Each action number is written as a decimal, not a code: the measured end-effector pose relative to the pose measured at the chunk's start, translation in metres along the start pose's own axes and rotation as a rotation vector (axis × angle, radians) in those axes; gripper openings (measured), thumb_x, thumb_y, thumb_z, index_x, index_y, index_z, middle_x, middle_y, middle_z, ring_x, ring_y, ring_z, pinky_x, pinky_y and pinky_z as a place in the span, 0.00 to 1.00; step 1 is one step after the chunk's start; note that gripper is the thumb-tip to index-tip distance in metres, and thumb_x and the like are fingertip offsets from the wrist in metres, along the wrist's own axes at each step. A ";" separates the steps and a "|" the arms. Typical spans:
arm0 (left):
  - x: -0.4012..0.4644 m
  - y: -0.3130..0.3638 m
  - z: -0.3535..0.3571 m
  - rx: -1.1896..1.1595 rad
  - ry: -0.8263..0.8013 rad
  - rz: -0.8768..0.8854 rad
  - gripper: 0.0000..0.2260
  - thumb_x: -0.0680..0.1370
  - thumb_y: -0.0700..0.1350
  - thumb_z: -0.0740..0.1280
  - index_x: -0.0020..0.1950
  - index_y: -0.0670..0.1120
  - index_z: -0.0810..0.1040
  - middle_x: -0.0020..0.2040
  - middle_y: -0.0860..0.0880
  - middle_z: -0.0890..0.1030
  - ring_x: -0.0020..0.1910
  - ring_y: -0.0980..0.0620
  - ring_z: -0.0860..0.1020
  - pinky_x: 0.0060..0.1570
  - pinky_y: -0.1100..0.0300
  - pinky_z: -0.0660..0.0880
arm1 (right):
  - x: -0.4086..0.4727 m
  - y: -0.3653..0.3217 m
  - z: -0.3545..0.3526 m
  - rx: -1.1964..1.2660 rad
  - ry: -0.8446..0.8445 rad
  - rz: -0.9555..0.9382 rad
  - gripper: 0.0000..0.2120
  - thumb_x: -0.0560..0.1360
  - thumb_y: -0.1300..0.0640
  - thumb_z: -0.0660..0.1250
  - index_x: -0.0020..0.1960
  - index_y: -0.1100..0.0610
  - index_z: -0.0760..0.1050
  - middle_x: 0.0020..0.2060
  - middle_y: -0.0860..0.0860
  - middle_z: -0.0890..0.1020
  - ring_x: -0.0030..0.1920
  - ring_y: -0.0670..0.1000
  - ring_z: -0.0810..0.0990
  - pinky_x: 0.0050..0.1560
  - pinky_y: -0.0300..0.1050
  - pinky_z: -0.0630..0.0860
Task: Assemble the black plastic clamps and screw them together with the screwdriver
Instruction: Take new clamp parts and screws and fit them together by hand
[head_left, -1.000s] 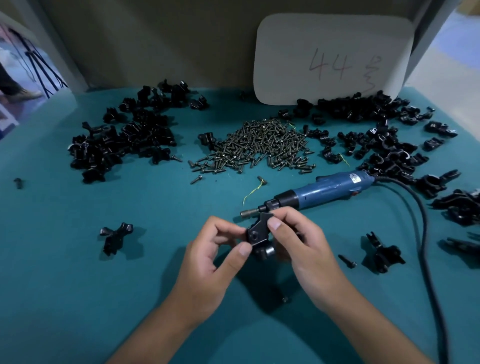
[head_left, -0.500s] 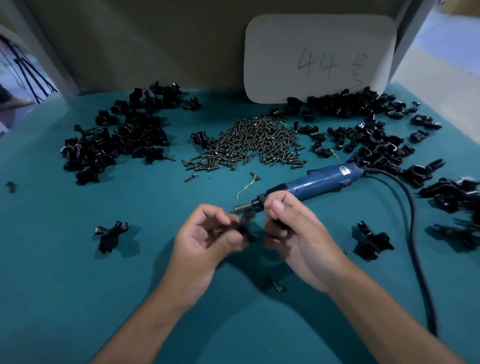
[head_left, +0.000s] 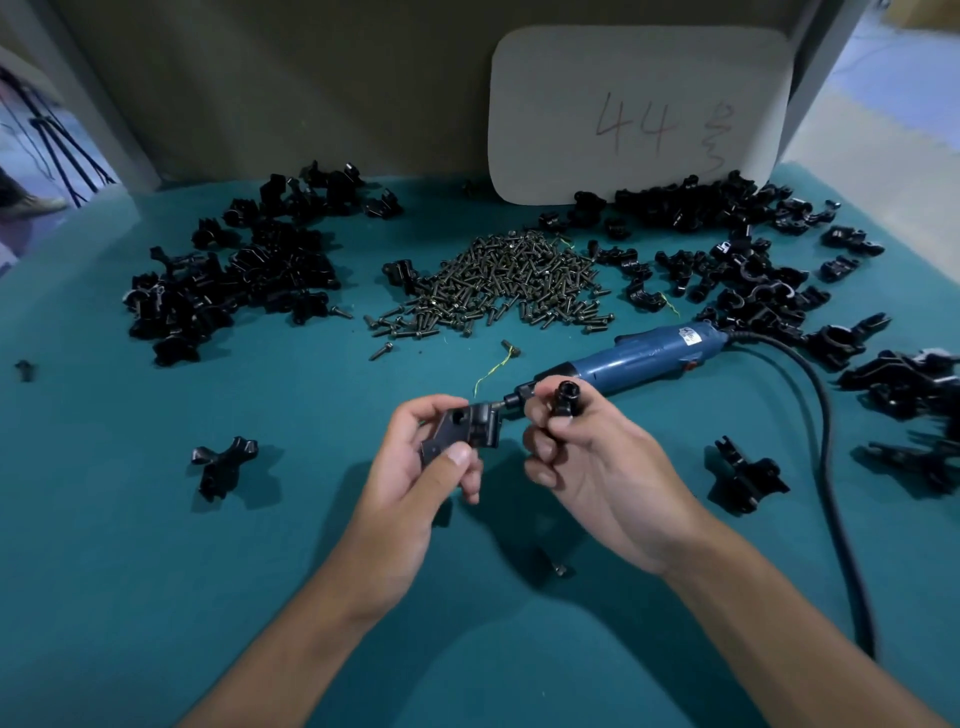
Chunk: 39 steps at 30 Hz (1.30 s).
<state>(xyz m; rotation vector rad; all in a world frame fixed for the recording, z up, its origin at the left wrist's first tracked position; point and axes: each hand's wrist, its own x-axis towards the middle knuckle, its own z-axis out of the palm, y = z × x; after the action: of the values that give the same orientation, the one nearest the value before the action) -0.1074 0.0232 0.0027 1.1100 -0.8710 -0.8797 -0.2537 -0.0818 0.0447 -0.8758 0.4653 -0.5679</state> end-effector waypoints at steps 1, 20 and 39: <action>0.000 -0.001 0.000 0.016 -0.005 0.008 0.11 0.76 0.52 0.66 0.59 0.55 0.76 0.41 0.52 0.77 0.40 0.51 0.75 0.44 0.57 0.75 | 0.000 -0.001 -0.001 0.018 -0.002 0.008 0.13 0.81 0.69 0.49 0.53 0.57 0.69 0.39 0.50 0.72 0.35 0.47 0.67 0.36 0.41 0.63; -0.001 -0.004 0.003 0.079 -0.055 0.080 0.10 0.77 0.52 0.69 0.58 0.57 0.79 0.48 0.54 0.80 0.44 0.54 0.78 0.44 0.62 0.76 | 0.002 0.013 -0.003 -0.499 -0.069 -0.294 0.12 0.74 0.53 0.70 0.57 0.55 0.77 0.44 0.44 0.81 0.46 0.44 0.77 0.52 0.37 0.74; -0.006 0.004 0.007 0.290 -0.015 0.142 0.15 0.79 0.60 0.67 0.62 0.56 0.76 0.58 0.49 0.82 0.59 0.46 0.81 0.59 0.57 0.76 | 0.001 0.014 -0.003 -0.485 -0.085 -0.268 0.14 0.68 0.50 0.76 0.49 0.53 0.78 0.39 0.43 0.80 0.42 0.45 0.74 0.47 0.37 0.74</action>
<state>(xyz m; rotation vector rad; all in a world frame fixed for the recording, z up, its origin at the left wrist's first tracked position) -0.1153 0.0269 0.0074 1.2734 -1.1007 -0.6579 -0.2508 -0.0766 0.0312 -1.4346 0.4169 -0.6712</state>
